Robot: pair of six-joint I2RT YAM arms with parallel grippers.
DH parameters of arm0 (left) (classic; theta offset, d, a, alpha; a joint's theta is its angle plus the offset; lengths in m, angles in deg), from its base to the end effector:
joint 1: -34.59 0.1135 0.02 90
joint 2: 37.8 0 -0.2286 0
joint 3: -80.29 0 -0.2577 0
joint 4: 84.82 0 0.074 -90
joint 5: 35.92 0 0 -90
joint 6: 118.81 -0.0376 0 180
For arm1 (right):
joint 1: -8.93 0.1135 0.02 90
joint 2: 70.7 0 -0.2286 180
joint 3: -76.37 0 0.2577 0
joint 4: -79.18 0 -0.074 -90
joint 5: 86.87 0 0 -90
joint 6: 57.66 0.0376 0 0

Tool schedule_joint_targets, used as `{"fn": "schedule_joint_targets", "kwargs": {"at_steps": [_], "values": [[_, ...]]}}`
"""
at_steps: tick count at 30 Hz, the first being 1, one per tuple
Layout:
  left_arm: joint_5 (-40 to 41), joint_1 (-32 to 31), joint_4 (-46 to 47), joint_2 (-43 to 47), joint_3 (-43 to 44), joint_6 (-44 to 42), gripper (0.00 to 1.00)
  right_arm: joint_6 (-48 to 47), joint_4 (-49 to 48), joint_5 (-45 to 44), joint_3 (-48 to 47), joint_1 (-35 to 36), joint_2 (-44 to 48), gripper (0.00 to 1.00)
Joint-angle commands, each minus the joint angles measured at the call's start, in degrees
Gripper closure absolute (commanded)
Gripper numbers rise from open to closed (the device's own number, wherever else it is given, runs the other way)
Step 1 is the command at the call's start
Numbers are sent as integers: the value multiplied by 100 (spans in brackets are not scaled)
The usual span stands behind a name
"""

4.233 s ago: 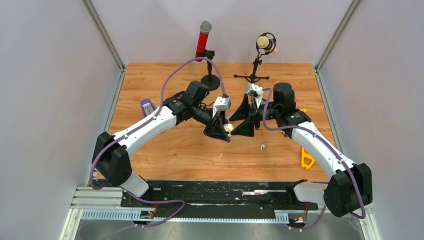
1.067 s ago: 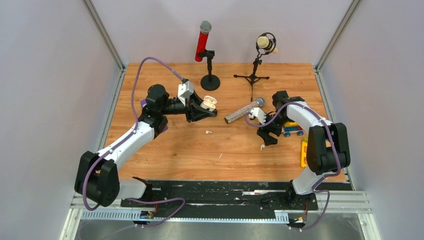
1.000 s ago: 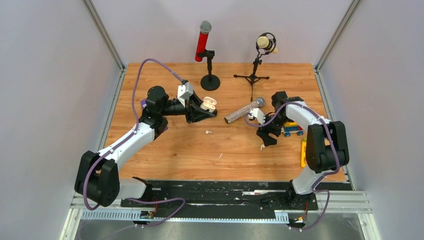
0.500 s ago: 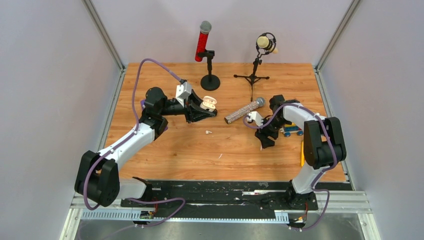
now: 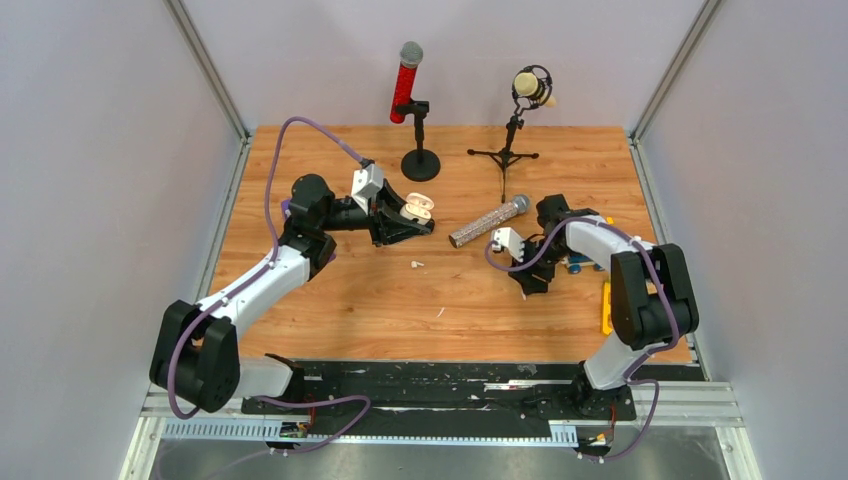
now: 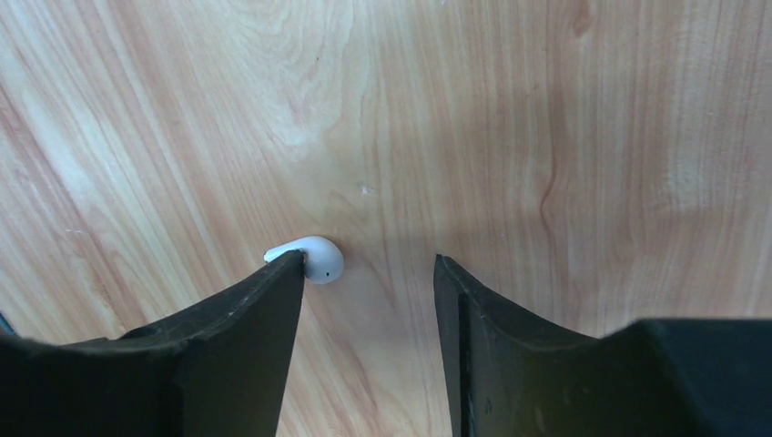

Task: Insert the wireless bluetooth earbuds into the charging case
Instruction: Pick up the left earbud from the center of the board.

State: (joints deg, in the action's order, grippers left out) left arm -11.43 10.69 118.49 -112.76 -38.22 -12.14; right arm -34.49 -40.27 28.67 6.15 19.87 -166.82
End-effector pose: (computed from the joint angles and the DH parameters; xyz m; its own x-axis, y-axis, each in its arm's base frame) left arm 0.2600 -0.1526 0.2896 -0.1337 -0.0708 -0.9885 0.9910 -0.0048 -0.1337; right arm 0.2747 0.0696 0.1205 -0.2040 -0.8843 -0.4200 -0.9786 0.1724 0.1124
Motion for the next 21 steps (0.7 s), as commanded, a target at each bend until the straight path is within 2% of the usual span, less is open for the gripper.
{"fn": "schedule_joint_targets", "kwargs": {"at_steps": [1,4,10,17,21], "values": [[-61,8,240,-35,22,41,96,-213,-355,-177,447,142,124,48],[-57,8,215,-32,30,35,96,-242,-485,-234,508,139,162,55],[-51,8,59,-9,76,-35,96,-256,-522,-70,482,138,279,79],[-44,8,-28,-27,92,-82,96,-202,-515,213,381,143,824,85],[-41,8,-55,-24,92,-94,96,-341,-489,74,328,145,1003,87]]}}
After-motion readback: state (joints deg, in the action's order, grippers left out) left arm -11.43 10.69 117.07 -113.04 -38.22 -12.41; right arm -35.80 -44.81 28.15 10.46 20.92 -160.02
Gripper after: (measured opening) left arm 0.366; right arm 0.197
